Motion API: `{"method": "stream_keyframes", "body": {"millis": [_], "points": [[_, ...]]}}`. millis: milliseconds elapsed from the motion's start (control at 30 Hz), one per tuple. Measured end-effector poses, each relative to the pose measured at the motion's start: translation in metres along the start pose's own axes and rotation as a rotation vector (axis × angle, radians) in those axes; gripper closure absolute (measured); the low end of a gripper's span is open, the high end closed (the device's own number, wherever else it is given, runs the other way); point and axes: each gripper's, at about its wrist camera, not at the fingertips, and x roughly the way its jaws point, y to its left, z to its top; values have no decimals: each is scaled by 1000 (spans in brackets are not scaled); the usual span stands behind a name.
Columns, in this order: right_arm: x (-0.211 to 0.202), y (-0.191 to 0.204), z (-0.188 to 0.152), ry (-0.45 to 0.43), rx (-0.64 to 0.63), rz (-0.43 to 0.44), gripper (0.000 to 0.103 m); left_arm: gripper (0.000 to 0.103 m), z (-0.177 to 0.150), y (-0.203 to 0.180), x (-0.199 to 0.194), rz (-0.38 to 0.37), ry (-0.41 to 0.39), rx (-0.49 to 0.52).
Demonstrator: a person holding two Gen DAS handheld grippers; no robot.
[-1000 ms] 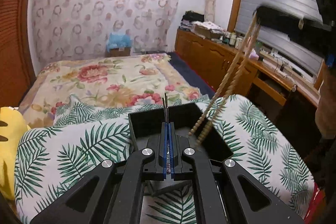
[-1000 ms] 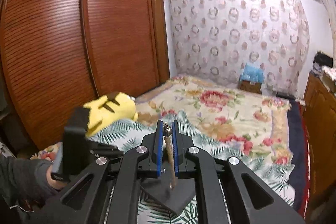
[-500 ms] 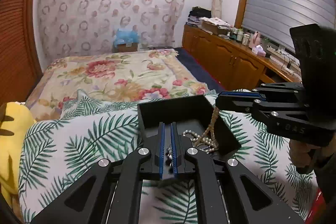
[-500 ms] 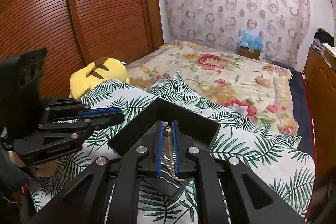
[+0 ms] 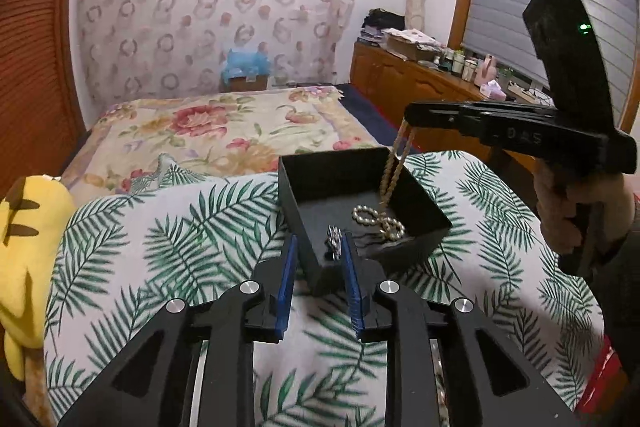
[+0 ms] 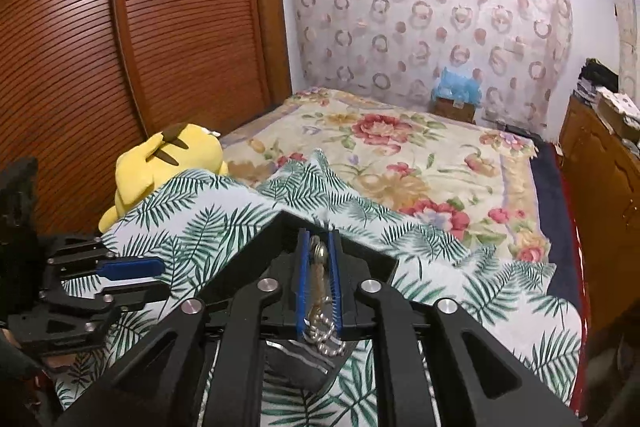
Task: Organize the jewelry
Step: 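Return the left tool to the pile and grasp the jade bangle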
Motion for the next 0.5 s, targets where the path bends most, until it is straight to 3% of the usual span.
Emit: {"method": "stream_keyframes", "body": {"millis": [100,267,500], "points": [[-10,5,-11,-3,8,-3,81,72,-12,-3,-10,-4,6,8],[-30,18,-42,7,18,-10,81,62,-33,-10,-24,-9,18,32],[-57,38,-101,33,59,-18,81,35,-67,-24,-39,-36,48,67]]}}
